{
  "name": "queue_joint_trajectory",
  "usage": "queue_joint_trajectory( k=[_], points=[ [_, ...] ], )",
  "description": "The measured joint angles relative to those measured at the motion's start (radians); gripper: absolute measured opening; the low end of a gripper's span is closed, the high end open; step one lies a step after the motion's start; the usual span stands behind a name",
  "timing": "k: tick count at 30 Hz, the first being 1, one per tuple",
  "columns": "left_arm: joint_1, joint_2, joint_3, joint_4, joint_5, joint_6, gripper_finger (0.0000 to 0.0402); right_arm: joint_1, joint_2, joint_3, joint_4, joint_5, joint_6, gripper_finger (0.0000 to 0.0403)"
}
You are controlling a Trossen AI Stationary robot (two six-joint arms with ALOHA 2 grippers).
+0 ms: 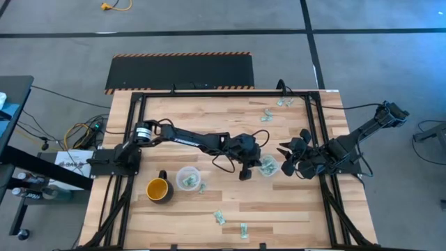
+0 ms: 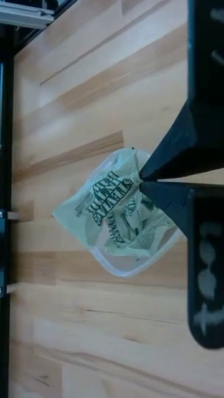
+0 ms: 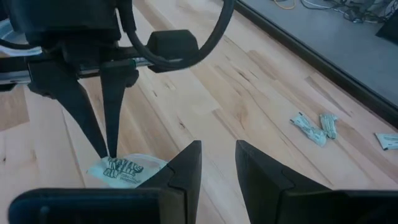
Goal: Pick and place Stevia / Truvia into bins
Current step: Put the white stevia packet into the square transparent container, then put the white stevia packet into the round transparent container
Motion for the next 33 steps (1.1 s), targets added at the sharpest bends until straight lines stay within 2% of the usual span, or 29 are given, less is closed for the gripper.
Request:
queue_joint_trajectory(
  k=[4,13,19,26,33],
  points=[
    [0.0,0.001,0.0,0.007,0.002,0.011,0.0029,0.0,0.0,0.0,0.0,0.0,0.0,0.0093],
    [0.0,-0.001,0.0,0.0,0.031,-0.001,0.0111,0.0,0.0,0.0,0.0,0.0,0.0,0.0093],
    [-0.007,-0.075,0.001,-0.104,0.074,-0.002,0.0129,0.0,0.0,0.0,-0.002,-0.003,0.0,0.0093],
    [-0.039,-0.202,0.001,-0.513,0.029,-0.002,0.013,0.0,0.0,0.0,-0.006,-0.004,0.0,0.0093],
    [-0.107,-0.267,0.001,-0.99,-0.098,-0.091,0.013,0.0,0.0,0.0,-0.008,-0.004,0.0,0.0093]
  ],
)
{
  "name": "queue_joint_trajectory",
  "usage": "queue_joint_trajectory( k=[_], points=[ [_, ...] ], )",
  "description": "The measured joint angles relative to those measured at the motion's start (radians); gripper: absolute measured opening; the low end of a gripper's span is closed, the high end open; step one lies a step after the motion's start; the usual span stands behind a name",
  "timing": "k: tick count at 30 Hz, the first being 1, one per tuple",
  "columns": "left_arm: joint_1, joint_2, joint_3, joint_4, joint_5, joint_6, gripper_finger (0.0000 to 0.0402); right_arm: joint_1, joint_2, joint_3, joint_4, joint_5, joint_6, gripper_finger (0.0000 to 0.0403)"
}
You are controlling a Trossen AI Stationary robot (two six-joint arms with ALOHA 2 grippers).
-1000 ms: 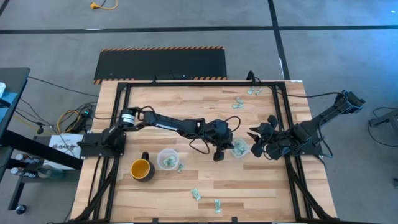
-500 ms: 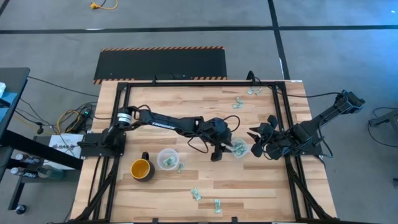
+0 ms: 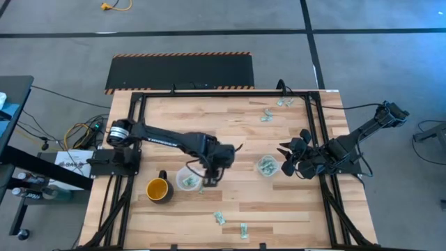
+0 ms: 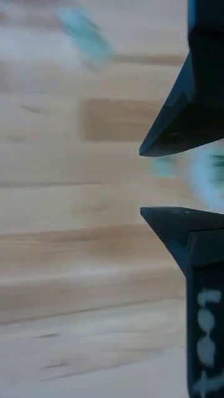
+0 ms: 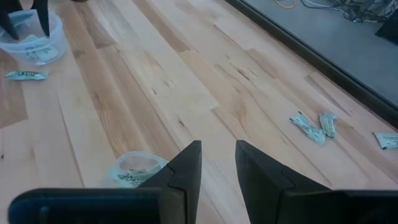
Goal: Pick and place Stevia / Truvia into bins
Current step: Put the white stevia packet into the round transparent container
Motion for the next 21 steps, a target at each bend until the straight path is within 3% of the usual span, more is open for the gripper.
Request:
queue_joint_trajectory(
  k=[6,21],
  points=[
    [-0.07,0.002,-0.048,-0.079,-0.036,-0.055,0.013,0.0,0.0,0.0,-0.008,0.0,0.0,0.0093],
    [-0.165,0.002,-0.108,0.026,-0.023,-0.041,0.0141,0.0,0.0,0.0,-0.015,0.0,0.004,0.0093]
  ],
)
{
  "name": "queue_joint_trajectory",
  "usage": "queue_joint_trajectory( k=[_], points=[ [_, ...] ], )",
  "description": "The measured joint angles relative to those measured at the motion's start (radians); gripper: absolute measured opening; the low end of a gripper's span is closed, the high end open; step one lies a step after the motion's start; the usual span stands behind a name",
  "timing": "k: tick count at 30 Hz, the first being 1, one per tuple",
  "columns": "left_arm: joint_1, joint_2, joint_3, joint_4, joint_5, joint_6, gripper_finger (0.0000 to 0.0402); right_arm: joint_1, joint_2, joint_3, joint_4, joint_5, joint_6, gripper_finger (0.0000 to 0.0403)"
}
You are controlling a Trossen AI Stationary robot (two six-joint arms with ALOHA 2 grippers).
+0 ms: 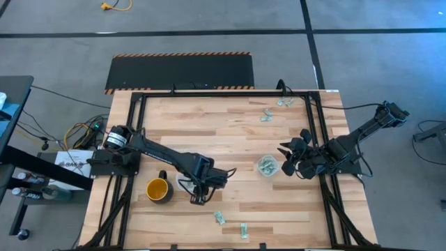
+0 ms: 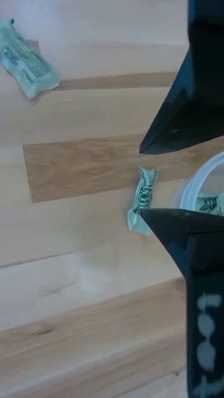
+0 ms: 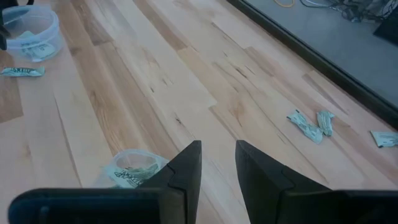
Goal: Pick and place Stevia / Truvia into bins
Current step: Put the white stevia packet into the round transparent container
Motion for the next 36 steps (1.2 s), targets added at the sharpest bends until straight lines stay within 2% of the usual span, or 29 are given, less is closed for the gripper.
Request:
queue_joint_trajectory(
  k=[9,13,20,26,36],
  points=[
    [0.0,0.065,0.017,0.06,0.047,-0.025,0.0162,0.0,0.0,0.0,0.001,0.0,0.004,0.0093],
    [0.003,0.157,0.1,-0.039,0.061,-0.023,0.0162,0.0,0.0,0.0,0.002,0.0,0.008,0.0093],
    [0.019,0.285,0.26,-0.292,0.028,-0.014,0.0162,0.0,0.0,0.0,0.001,0.0,0.015,0.0093],
    [0.033,0.334,0.295,-0.323,0.094,-0.013,0.0162,0.0,0.0,0.0,0.0,0.0,0.014,0.0093],
    [0.035,0.33,0.298,-0.341,0.098,-0.075,0.0162,0.0,0.0,0.0,0.0,0.0,0.012,0.0093]
  ],
)
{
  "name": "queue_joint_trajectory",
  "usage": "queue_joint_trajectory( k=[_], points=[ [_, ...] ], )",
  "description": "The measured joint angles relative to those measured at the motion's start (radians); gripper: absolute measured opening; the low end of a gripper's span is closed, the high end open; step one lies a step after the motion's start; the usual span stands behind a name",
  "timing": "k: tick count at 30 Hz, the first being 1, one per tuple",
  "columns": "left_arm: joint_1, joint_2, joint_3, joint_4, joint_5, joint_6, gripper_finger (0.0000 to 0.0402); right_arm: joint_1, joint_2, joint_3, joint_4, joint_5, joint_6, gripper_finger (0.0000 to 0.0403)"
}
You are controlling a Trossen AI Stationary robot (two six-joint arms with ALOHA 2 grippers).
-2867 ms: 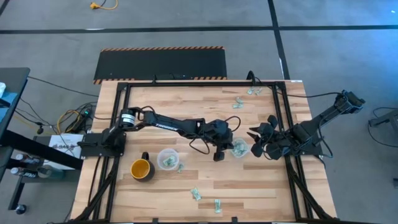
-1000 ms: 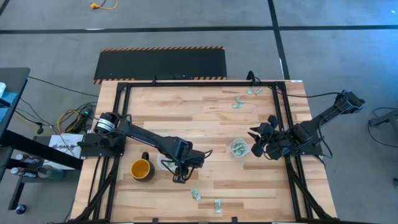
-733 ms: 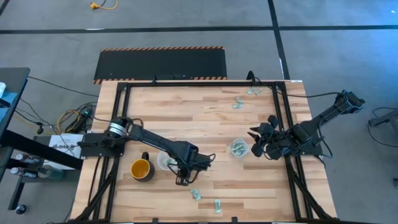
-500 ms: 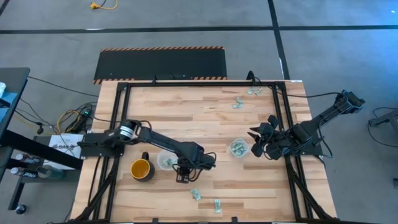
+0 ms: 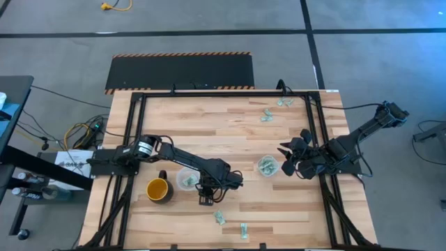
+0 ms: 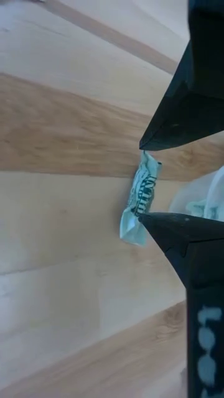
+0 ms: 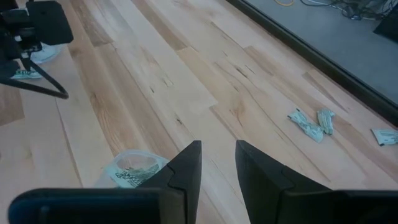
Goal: Pick and place Stevia / Truvia into bins
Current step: Put the white stevia packet into the round transparent container
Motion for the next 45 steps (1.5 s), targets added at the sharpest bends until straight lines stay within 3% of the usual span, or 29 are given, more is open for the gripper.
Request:
queue_joint_trajectory(
  k=[23,27,35,40,45],
  points=[
    [0.0,0.063,0.002,-0.031,-0.035,-0.062,0.0159,0.0,0.002,0.0,-0.002,0.0,0.0,0.0093],
    [0.0,0.063,0.002,-0.024,-0.072,-0.031,0.0127,0.0,0.002,0.0,-0.002,0.0,0.0,0.0093],
    [0.0,0.063,0.002,-0.02,-0.114,0.02,0.0014,0.0,0.002,0.0,-0.002,0.0,0.0,0.0093],
    [0.0,0.064,0.017,-0.019,-0.152,0.031,0.0007,0.0,0.002,0.0,-0.002,0.0,0.0,0.0093],
    [-0.005,0.07,0.098,-0.038,-0.256,0.046,0.0002,0.0,0.002,0.0,-0.002,0.0,0.0,0.0093]
  ],
)
